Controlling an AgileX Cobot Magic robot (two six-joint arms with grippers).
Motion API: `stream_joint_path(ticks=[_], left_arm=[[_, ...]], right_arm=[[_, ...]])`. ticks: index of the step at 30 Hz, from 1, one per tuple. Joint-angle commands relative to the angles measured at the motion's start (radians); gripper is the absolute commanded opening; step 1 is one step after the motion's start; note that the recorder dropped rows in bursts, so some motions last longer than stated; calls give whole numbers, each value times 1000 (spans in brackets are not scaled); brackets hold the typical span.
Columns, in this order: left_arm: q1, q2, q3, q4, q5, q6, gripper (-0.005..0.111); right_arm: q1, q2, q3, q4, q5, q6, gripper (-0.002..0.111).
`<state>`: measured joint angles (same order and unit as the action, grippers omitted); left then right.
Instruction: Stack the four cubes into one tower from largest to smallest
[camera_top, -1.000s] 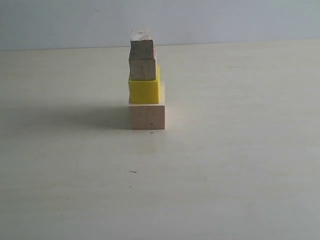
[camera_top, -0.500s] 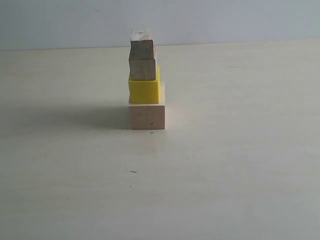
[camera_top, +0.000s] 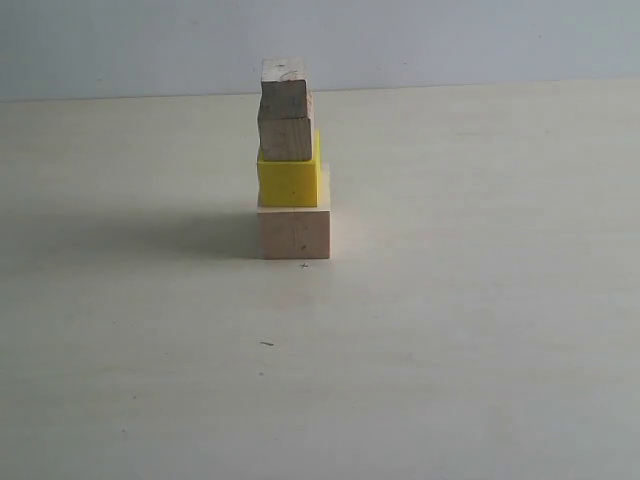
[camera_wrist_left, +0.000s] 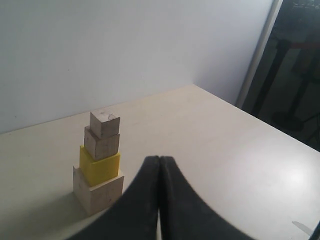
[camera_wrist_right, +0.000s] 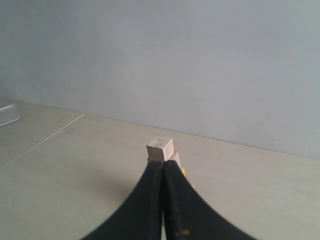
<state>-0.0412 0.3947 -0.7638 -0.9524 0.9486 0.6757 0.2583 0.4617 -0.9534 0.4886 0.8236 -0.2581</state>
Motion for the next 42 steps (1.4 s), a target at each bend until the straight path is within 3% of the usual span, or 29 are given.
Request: stream_joint_path(ticks=[1,34,40,42], left_arm=[[2,-4,5,0,4,3,0],[5,-12,5,2,-5,3,0],[108,-127,10,47,-45,161,0],[144,-212,55,54,-189,207,0]], right_arm=[[-2,-7,5,0,-2,-4,0],[-2,-7,5,0,-2,-4,0],[-2,-7,5,0,-2,-4,0],[-2,-7,5,0,-2,-4,0]])
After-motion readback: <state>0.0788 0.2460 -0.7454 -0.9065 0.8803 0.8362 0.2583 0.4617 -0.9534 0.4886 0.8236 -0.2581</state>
